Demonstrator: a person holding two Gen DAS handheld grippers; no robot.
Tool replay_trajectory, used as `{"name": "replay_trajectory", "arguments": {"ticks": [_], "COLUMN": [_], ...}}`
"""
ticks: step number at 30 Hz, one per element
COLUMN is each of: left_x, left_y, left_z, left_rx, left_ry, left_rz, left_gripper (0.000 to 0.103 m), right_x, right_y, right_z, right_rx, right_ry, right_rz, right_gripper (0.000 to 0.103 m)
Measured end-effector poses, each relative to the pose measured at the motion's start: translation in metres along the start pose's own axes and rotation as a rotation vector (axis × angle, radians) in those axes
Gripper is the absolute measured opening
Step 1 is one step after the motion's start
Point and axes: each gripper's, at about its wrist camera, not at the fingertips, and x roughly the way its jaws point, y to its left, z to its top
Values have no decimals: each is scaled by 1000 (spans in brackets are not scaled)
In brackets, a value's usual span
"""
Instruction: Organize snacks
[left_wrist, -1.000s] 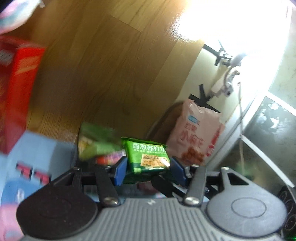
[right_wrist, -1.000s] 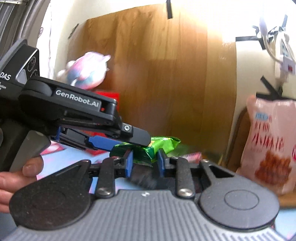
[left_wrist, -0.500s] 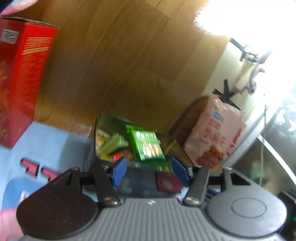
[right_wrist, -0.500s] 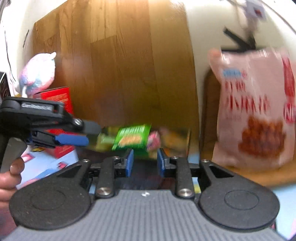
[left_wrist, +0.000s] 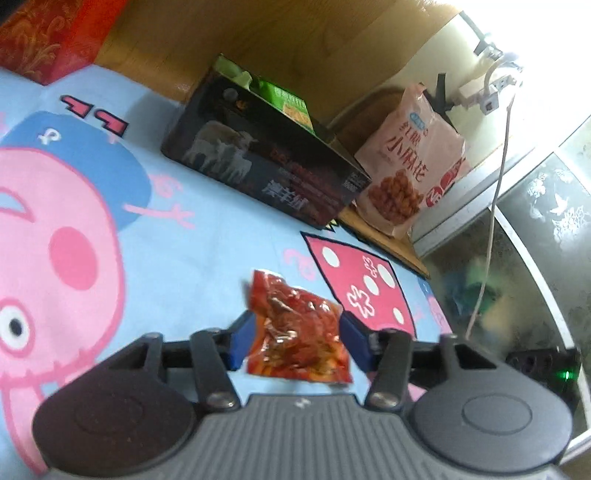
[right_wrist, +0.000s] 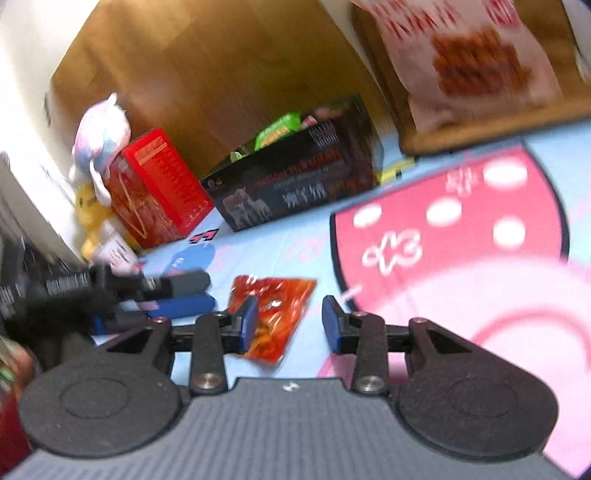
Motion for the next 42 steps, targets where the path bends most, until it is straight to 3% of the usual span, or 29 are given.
{"name": "replay_trajectory", "arguments": {"ticks": [3, 5, 11, 14, 21, 30, 34, 35, 39, 42], "left_x": [-1, 0, 1, 2, 3, 3, 3, 3, 2, 2], "left_y": [6, 13, 17, 15, 15, 16, 17, 17, 19, 20], "left_z": [-3, -3, 0, -1, 0, 0, 1, 1, 1, 1], "left_rx": [4, -9, -31, -21, -18, -20, -26, -29, -42, -42], "left_ry": [-16, -30, -36, -35, -34, -33, -32, -32, -31, -29], "left_rz": [22, 14, 4, 27, 36, 33, 26, 24, 15, 12], "left_gripper": [20, 15, 17, 12, 10, 10, 10, 10, 10, 10], "right_x": [2, 8, 18, 17, 21, 54, 54, 53, 43, 38], "right_y": [-9, -9, 3, 16, -4, 0, -4, -9, -25, -26], "right_z": [0, 1, 4, 6, 12, 32, 34, 33, 26, 20], "right_rx": [128, 184, 168, 57, 125, 59, 56, 79, 197, 203], "right_ry": [17, 31, -5, -57, -38, -23, 30, 58, 103, 111], "right_rz": [60, 82, 57, -9, 8, 12, 75, 114, 338, 361], "right_gripper": [39, 39, 39, 40, 39, 39, 35, 29, 30, 30]}}
